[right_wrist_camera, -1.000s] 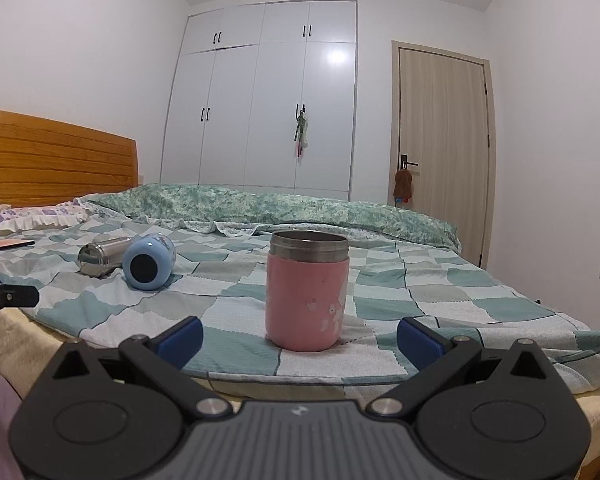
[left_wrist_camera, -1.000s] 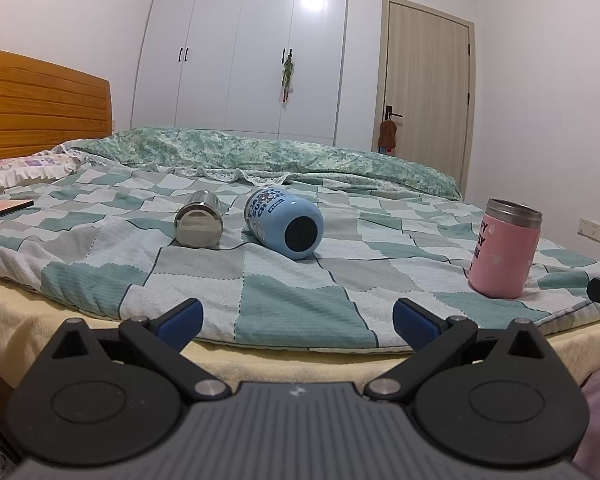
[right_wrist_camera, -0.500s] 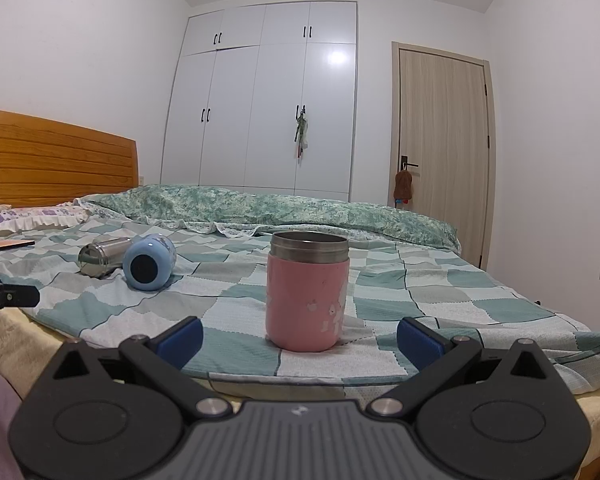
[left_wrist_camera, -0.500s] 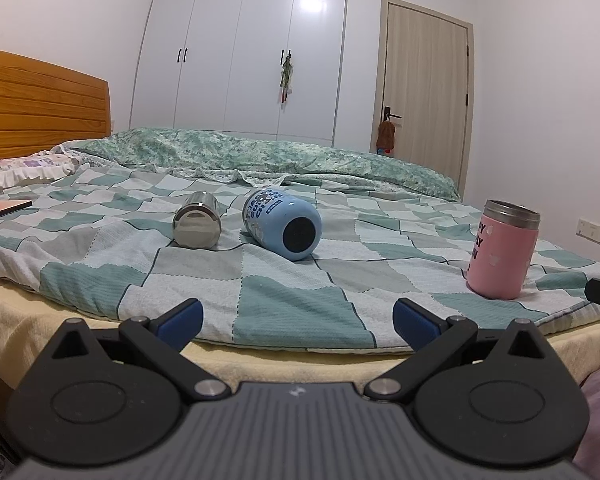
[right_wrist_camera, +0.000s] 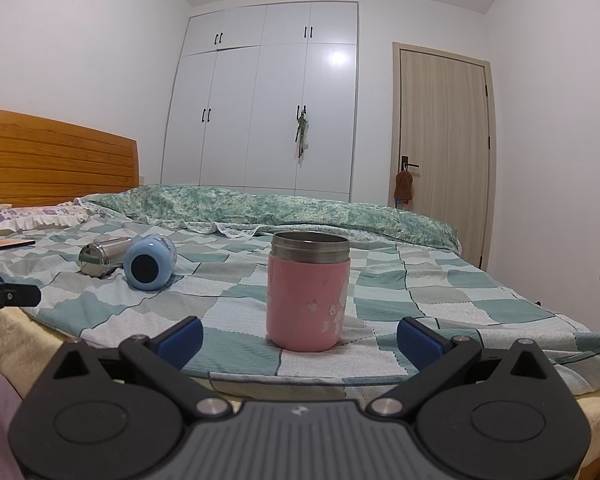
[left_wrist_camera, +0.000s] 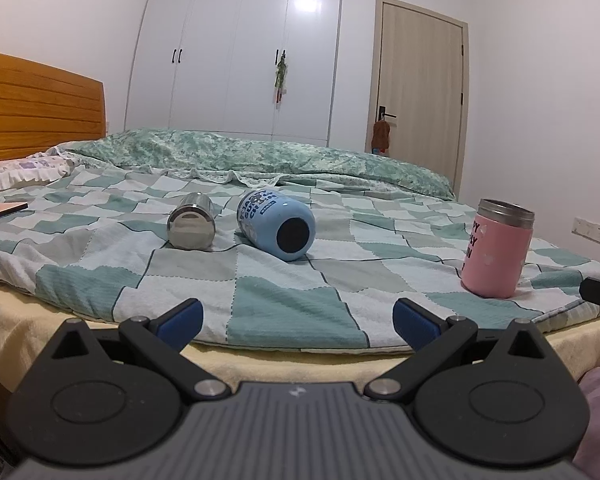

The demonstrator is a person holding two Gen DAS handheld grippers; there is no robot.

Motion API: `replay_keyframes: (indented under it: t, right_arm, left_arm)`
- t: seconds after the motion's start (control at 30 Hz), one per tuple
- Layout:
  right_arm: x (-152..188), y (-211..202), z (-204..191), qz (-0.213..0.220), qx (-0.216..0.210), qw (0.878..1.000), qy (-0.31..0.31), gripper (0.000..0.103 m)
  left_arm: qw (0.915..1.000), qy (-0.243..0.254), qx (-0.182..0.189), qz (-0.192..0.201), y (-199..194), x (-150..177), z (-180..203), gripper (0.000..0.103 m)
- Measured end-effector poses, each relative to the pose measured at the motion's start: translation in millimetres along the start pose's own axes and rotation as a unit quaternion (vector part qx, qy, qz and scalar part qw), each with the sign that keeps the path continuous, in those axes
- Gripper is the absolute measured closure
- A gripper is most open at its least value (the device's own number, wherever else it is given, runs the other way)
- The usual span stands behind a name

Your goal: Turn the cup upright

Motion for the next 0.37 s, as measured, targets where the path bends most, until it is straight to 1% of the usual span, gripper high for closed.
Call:
replay_keyframes:
  t: [0.17, 0.3, 0.37]
  right_arm:
    - [0.0, -0.2, 0.1, 0.0, 0.0, 1.0, 0.0, 0.0]
    - [0.0, -0.2, 0.0, 0.0, 0.0, 1.0, 0.0, 0.0]
    - [0.0, -0.2, 0.0, 0.0, 0.0, 1.0, -0.001, 0.0]
  left_arm:
    - [1.0, -0.006, 0.001, 0.002, 0.0, -0.7, -2.1, 0.0]
    - [0.9998, -0.011, -0.013, 0.006, -1.7, -0.7, -3.1, 0.0]
    - [0.9999, -0.009, -0.01, 0.009, -3.1, -0.5, -2.8, 0.0]
Point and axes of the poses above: each gripper's, at about its wrist camera, not at the fingertips, and y roughly the way its jaws point, z to its right, x to its underside, the point moved 2 cm from there along y, roughly the way its jaws point, and after that the axes turned 6 degrees about x, right-handed, at the moved point
